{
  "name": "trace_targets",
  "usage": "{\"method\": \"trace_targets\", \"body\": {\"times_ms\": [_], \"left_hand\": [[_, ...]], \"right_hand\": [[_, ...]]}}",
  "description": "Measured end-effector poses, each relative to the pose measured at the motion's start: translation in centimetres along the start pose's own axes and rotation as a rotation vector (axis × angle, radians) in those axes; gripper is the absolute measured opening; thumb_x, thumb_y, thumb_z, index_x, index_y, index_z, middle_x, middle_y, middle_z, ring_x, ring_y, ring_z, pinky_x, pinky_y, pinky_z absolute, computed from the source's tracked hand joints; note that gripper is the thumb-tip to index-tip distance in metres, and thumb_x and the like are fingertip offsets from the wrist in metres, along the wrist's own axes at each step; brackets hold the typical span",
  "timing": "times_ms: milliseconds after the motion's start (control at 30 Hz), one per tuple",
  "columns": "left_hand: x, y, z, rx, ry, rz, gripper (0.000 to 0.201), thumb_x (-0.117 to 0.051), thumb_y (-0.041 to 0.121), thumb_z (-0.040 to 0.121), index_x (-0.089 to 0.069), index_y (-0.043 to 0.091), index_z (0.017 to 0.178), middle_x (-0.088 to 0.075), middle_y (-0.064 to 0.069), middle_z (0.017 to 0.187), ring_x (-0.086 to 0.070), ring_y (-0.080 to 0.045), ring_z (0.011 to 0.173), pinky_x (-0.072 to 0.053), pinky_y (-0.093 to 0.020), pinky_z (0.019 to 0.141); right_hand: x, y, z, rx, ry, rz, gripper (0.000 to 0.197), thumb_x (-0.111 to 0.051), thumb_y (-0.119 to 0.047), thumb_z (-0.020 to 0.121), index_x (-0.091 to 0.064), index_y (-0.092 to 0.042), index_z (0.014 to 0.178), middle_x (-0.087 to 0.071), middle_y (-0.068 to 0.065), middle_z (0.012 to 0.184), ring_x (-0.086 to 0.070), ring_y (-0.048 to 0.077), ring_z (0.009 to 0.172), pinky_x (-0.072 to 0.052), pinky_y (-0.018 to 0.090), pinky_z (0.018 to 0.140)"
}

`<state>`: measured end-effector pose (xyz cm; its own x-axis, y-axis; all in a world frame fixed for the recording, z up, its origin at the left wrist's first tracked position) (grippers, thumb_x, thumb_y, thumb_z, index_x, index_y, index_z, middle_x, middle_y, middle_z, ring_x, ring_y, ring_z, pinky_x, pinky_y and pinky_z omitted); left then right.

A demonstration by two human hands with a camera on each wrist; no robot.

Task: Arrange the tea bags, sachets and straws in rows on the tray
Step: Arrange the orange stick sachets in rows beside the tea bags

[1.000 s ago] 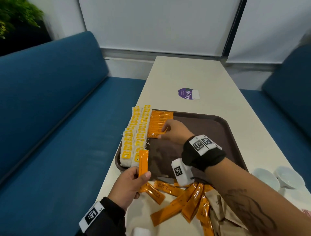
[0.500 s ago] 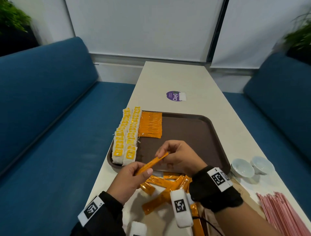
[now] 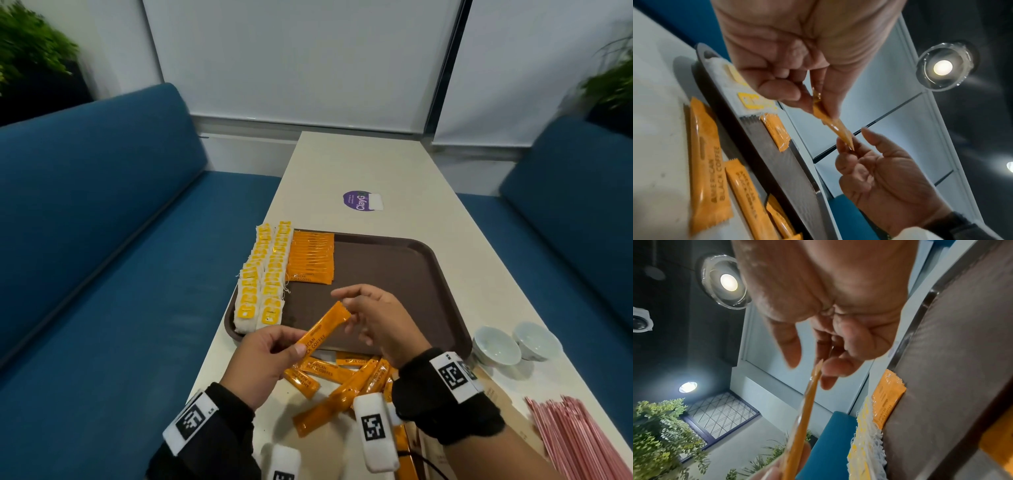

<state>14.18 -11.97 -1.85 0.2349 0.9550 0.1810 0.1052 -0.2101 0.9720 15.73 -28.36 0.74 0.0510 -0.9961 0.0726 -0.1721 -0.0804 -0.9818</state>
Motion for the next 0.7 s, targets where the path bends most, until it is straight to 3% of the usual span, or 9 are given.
{"method": "trace_targets", "body": {"times_ms": [100, 167, 300, 367, 433, 500, 600, 700], "left_hand": [[0.4, 1.3, 0.2, -0.060, 0.012, 0.062, 0.018, -0.061, 0.003, 0.086, -0.066, 0.020, 0.085, -0.062, 0.008, 0.069, -0.056, 0.011, 0.056, -0.041, -0.006, 0.050], [0.9, 1.7, 0.7, -0.068, 0.033, 0.098, 0.018, -0.061, 0.004, 0.086, -0.066, 0.021, 0.085, -0.062, 0.006, 0.073, -0.058, 0.005, 0.065, -0.043, -0.008, 0.054], [4.5, 0.9, 2.5, -0.045, 0.232, 0.187, 0.021, -0.055, 0.005, 0.091, -0.063, 0.021, 0.101, -0.060, 0.002, 0.093, -0.055, -0.010, 0.083, -0.042, -0.016, 0.066], [6.8, -0.5, 3.2, 0.009, 0.314, 0.232, 0.029, -0.054, 0.004, 0.091, -0.059, 0.015, 0.116, -0.056, -0.004, 0.110, -0.055, -0.012, 0.087, -0.044, -0.021, 0.073], [8.4, -1.9, 3.7, 0.069, 0.334, 0.333, 0.037, -0.057, 0.003, 0.088, -0.056, 0.010, 0.124, -0.051, -0.008, 0.125, -0.056, -0.022, 0.103, -0.045, -0.033, 0.090], [8.8, -3.0, 4.0, 0.112, 0.312, 0.425, 0.039, -0.059, 0.002, 0.087, -0.055, 0.007, 0.126, -0.049, -0.011, 0.129, -0.050, -0.029, 0.118, -0.040, -0.039, 0.100], [8.1, -4.3, 3.9, 0.153, 0.247, 0.473, 0.031, -0.056, 0.000, 0.089, -0.058, 0.009, 0.118, -0.046, -0.010, 0.126, -0.046, -0.026, 0.118, -0.033, -0.029, 0.096], [7.6, -5.1, 3.9, 0.190, 0.204, 0.515, 0.039, -0.054, 0.003, 0.091, -0.052, 0.005, 0.130, -0.033, -0.009, 0.145, -0.037, -0.023, 0.129, -0.026, -0.028, 0.105]], "right_hand": [[-1.0, -0.9, 0.3, 0.079, -0.119, -0.201, 0.015, -0.071, -0.011, 0.081, -0.068, -0.018, 0.093, -0.065, 0.000, 0.081, -0.060, 0.008, 0.072, -0.051, 0.017, 0.064], [-1.2, -1.1, 0.9, 0.072, -0.166, -0.279, 0.015, -0.074, -0.007, 0.076, -0.068, -0.017, 0.085, -0.066, 0.000, 0.080, -0.062, 0.008, 0.075, -0.052, 0.017, 0.071], [1.1, -2.2, 4.2, 0.078, -0.045, -0.346, 0.014, -0.073, -0.005, 0.077, -0.065, -0.016, 0.079, -0.065, -0.001, 0.080, -0.060, 0.008, 0.075, -0.048, 0.014, 0.068], [2.9, -2.2, 6.4, 0.044, 0.055, -0.390, 0.013, -0.072, -0.005, 0.078, -0.064, -0.014, 0.080, -0.063, -0.002, 0.076, -0.057, 0.005, 0.069, -0.042, 0.009, 0.057], [3.8, -1.3, 8.7, -0.031, 0.085, -0.457, 0.012, -0.071, -0.004, 0.080, -0.063, -0.013, 0.080, -0.060, -0.004, 0.071, -0.051, 0.003, 0.061, -0.036, 0.009, 0.046], [3.9, 0.2, 11.0, -0.109, 0.073, -0.538, 0.014, -0.070, -0.007, 0.082, -0.062, -0.016, 0.077, -0.059, -0.004, 0.074, -0.050, 0.005, 0.063, -0.037, 0.015, 0.050], [3.5, 2.0, 13.5, -0.193, 0.070, -0.615, 0.016, -0.071, -0.008, 0.081, -0.060, -0.017, 0.074, -0.061, -0.001, 0.078, -0.055, 0.011, 0.070, -0.048, 0.024, 0.064], [2.6, 3.0, 14.9, -0.253, 0.032, -0.649, 0.017, -0.069, -0.009, 0.083, -0.057, -0.016, 0.074, -0.059, 0.001, 0.078, -0.056, 0.013, 0.069, -0.049, 0.024, 0.065]]}}
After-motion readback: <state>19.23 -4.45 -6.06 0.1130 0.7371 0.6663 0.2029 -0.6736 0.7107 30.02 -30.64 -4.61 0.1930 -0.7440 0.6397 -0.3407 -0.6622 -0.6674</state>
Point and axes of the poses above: each hand's wrist, its own z-axis towards the middle knuckle, its own x-axis out of the back of the hand, y = z × x, the point moved 10 cm from there along z, towards the middle knuckle
